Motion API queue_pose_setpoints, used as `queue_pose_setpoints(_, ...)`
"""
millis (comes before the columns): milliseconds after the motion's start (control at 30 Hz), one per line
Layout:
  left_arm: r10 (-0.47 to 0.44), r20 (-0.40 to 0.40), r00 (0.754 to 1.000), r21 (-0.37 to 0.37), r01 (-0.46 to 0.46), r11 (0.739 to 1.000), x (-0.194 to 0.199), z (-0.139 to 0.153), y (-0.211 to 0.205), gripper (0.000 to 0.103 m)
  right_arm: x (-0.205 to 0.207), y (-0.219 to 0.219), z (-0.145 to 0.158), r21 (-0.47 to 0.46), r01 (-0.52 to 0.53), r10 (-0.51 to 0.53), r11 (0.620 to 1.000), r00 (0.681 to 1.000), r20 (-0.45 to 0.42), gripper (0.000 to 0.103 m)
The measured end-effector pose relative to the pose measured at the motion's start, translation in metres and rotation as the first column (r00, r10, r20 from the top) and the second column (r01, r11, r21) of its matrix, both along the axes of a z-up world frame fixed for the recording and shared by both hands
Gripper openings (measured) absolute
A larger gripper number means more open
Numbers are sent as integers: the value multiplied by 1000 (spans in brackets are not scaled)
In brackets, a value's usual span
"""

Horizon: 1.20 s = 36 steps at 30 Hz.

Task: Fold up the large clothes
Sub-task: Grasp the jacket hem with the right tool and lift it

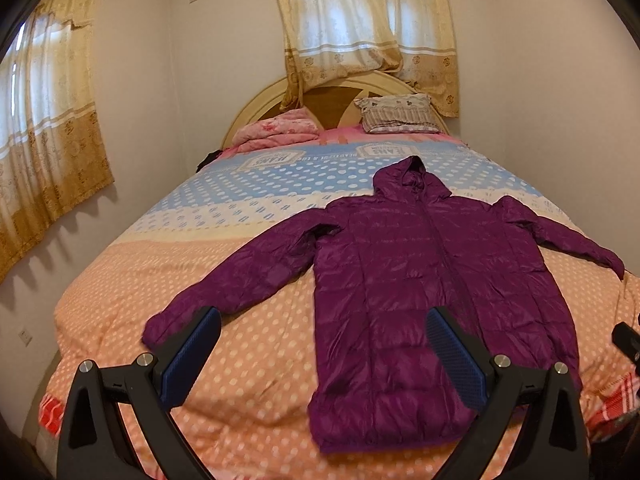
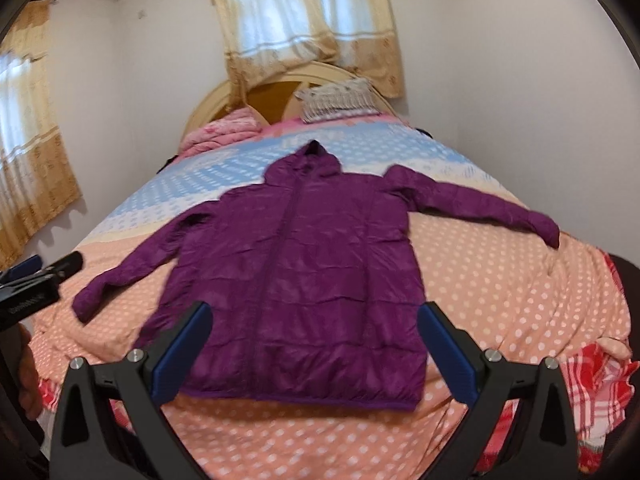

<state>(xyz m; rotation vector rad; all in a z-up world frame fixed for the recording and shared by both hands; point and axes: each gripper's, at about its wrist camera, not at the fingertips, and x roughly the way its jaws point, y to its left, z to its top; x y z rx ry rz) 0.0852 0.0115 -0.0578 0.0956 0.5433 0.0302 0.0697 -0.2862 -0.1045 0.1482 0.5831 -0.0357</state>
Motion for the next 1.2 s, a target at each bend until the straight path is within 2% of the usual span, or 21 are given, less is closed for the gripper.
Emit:
queue_pose_setpoints(100, -23, -21, 1000, 8, 23, 1000, 36, -12, -11, 102, 30, -39, -14, -8, 77, -78, 997, 997, -31, 103)
queue_pose_setpoints(167, -31, -30, 999, 23, 31, 999, 61, -21, -19, 102, 52, -71, -24, 18, 135, -133, 991, 988, -73, 103)
queue_pose_setpoints(300, -33, -56, 998, 70, 37, 997, 114, -38, -35, 102, 88, -140, -36, 25, 262, -256, 965, 956, -142, 100)
queue_pose_setpoints(400, -29, -87, 996, 90, 37, 995, 148, -51, -42, 102, 110, -198, -39, 16, 364, -355, 931, 916, -186, 95)
queue_pose_setpoints(500, -9, -107, 994, 114, 21, 993, 175, -62, -46, 102, 120, -244, -38, 72, 457, -433, 887, 875, -217, 92)
queue_pose_setpoints(633, 17, -129, 992, 123, -1, 992, 203, -71, -45, 102, 128, -308, -39, 107, 585, -549, 804, 800, -243, 89)
queue_pose_setpoints(700, 29, -133, 991, 129, -12, 992, 213, -75, -45, 102, 132, -325, -45, 112, 619, -576, 778, 772, -269, 86)
queue_pose_setpoints(833, 53, -137, 989, 150, -32, 988, 232, -81, -47, 102, 145, -354, -60, 80, 645, -593, 760, 738, -324, 82)
queue_pose_setpoints(900, 62, -137, 989, 164, -39, 986, 242, -84, -48, 102, 151, -362, -71, 87, 654, -588, 752, 724, -360, 74)
queue_pose_setpoints(933, 62, -140, 988, 168, -38, 985, 247, -85, -49, 102, 157, -366, -78, 93, 647, -574, 756, 725, -380, 74)
queue_pose_setpoints(967, 64, -144, 987, 173, -38, 984, 254, -87, -50, 102, 161, -367, -82, 96, 638, -559, 764, 729, -394, 69)
queue_pose_setpoints(1000, 64, -149, 987, 178, -37, 983, 259, -90, -51, 102, 161, -368, -86, 110, 628, -543, 770, 737, -403, 58)
queue_pose_setpoints(1033, 64, -156, 986, 183, -35, 982, 266, -92, -52, 102, 161, -373, -89, 133, 621, -532, 772, 747, -399, 54)
queue_pose_setpoints(1067, 71, -164, 984, 191, -39, 981, 272, -96, -52, 102, 157, -375, -89, 146, 614, -525, 776, 756, -391, 43)
queue_pose_setpoints(1100, 88, -171, 981, 201, -53, 978, 280, -101, -51, 102, 155, -374, -88, 154, 602, -515, 783, 767, -383, 26)
queue_pose_setpoints(1200, 122, -212, 970, 180, -84, 980, 298, -112, -41, 102, 148, -375, -76, 159, 580, -505, 799, 790, -347, 16)
